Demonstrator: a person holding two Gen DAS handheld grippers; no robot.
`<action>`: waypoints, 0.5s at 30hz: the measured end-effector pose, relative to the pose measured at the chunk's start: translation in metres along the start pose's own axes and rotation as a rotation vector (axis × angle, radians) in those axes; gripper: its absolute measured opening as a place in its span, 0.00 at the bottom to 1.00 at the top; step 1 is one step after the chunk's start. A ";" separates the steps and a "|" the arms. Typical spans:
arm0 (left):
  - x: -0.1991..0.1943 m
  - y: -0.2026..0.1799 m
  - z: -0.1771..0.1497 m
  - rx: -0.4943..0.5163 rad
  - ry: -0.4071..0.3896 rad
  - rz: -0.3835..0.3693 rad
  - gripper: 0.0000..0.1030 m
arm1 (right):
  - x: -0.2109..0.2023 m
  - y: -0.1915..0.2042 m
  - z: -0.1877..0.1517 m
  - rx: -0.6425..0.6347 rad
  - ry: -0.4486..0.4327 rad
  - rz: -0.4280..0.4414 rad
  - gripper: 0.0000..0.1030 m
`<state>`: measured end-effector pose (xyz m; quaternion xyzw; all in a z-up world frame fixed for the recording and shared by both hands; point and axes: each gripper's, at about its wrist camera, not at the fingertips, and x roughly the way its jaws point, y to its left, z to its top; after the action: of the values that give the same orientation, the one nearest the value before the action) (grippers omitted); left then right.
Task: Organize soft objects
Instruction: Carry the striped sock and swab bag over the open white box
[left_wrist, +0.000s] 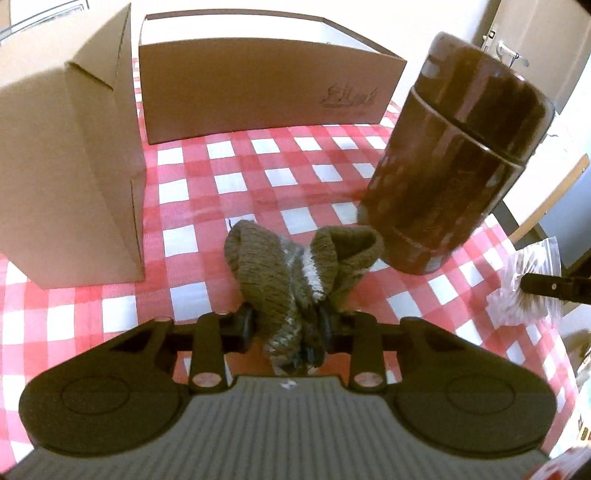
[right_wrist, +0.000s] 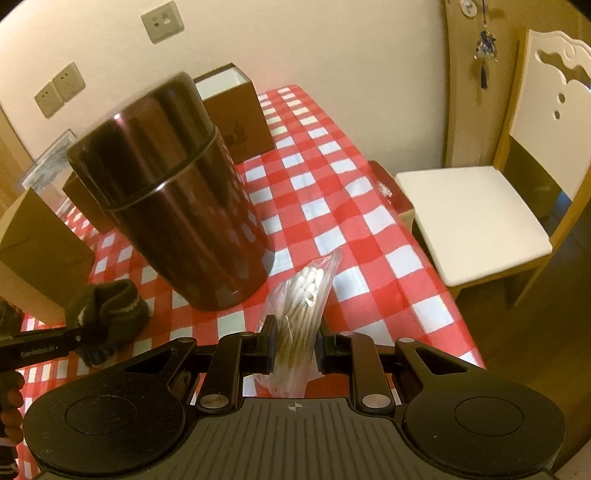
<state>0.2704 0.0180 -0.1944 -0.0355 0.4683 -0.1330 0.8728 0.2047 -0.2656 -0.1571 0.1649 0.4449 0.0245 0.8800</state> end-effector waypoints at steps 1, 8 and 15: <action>-0.003 -0.002 -0.001 -0.002 -0.003 0.003 0.29 | -0.002 -0.002 0.001 -0.005 -0.004 0.004 0.20; -0.025 -0.018 -0.001 -0.018 -0.036 0.036 0.29 | -0.015 -0.013 0.009 -0.048 -0.026 0.036 0.20; -0.056 -0.033 0.003 -0.035 -0.106 0.071 0.29 | -0.026 -0.022 0.022 -0.104 -0.061 0.066 0.20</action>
<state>0.2369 0.0013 -0.1419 -0.0413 0.4245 -0.0917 0.8998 0.2036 -0.2967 -0.1317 0.1341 0.4103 0.0718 0.8992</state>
